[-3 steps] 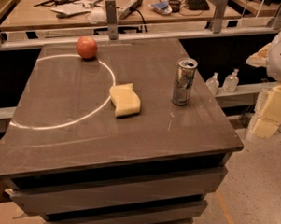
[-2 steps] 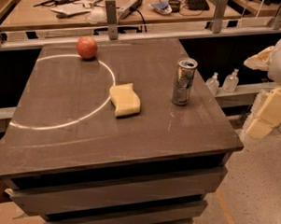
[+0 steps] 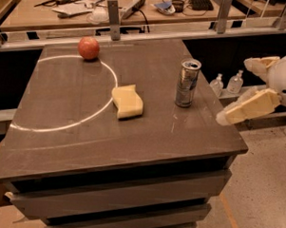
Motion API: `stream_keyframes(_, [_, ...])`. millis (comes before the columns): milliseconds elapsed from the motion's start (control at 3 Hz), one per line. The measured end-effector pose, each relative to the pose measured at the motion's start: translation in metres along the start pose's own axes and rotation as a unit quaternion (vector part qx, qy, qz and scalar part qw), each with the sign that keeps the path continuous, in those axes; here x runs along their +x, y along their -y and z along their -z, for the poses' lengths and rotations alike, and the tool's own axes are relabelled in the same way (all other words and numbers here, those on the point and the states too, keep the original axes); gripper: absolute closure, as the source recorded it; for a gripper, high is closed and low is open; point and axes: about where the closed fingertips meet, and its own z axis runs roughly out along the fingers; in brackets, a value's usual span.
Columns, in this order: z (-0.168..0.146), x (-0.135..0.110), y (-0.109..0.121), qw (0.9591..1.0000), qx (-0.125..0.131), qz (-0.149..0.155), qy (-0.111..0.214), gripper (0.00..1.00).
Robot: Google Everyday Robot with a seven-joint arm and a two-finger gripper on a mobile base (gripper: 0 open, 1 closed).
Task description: Knock redbull can over
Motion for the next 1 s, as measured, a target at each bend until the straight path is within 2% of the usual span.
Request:
stream_keyframes(333, [-0.018,-0.022,0.011,0.9933,0.027,-0.047,0.102,0.00])
stream_keyframes(667, [-0.046,-0.038,0.028,0.9791,0.049,-0.101,0.170,0.00])
stream_keyframes(1000, [-0.075,-0.041,0.035,0.9674,0.052,-0.147,0.199,0.00])
